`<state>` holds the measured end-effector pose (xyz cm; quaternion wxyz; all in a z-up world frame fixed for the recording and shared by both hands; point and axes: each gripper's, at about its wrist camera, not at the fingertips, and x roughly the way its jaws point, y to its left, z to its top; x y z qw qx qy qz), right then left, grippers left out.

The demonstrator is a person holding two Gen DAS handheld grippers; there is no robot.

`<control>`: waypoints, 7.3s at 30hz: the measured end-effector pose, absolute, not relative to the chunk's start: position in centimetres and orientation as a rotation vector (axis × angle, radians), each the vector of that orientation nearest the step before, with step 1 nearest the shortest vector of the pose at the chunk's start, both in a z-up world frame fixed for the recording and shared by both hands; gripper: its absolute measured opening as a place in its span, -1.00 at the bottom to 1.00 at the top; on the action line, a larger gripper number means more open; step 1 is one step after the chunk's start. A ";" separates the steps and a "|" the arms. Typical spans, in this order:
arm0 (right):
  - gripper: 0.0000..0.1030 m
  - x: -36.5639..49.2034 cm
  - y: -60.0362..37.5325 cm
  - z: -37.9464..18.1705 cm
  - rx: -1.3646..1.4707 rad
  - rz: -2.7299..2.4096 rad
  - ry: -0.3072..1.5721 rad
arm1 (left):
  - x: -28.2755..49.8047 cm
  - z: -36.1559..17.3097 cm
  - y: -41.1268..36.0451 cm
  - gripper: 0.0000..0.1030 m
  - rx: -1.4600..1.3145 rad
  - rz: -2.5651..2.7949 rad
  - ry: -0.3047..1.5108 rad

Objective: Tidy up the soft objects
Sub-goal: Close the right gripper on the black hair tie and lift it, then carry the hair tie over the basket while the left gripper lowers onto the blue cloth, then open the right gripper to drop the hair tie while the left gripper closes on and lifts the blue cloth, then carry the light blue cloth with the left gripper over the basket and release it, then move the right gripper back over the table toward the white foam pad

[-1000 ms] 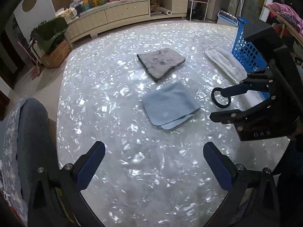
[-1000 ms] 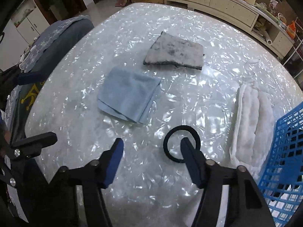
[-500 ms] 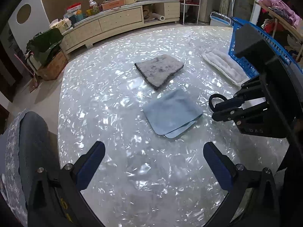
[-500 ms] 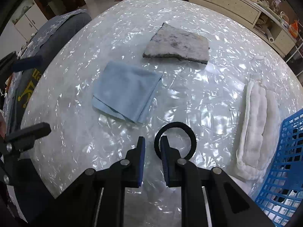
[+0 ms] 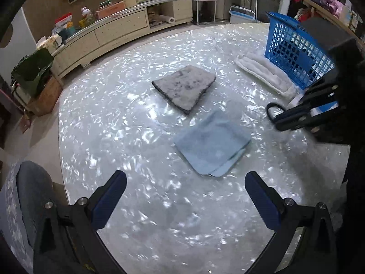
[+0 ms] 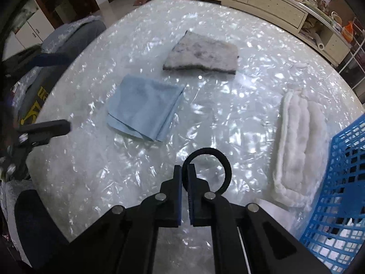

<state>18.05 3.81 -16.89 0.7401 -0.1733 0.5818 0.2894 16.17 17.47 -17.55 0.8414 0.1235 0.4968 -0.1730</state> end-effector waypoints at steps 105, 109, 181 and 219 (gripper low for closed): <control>0.99 11.3 -21.3 -2.3 -0.128 0.066 0.987 | 15.5 -12.5 13.5 -0.94 0.289 -0.504 1.008; 0.99 10.2 -22.4 -2.5 -0.081 0.067 0.990 | 14.3 -10.3 11.9 -0.94 0.301 -0.508 0.978; 0.99 13.9 -28.7 -6.3 0.049 0.166 1.047 | 23.0 -12.2 -20.2 -0.56 0.519 -0.846 1.058; 0.99 8.5 -25.9 -3.0 0.065 0.281 1.012 | 12.8 -5.7 -15.1 1.00 0.400 -0.604 0.924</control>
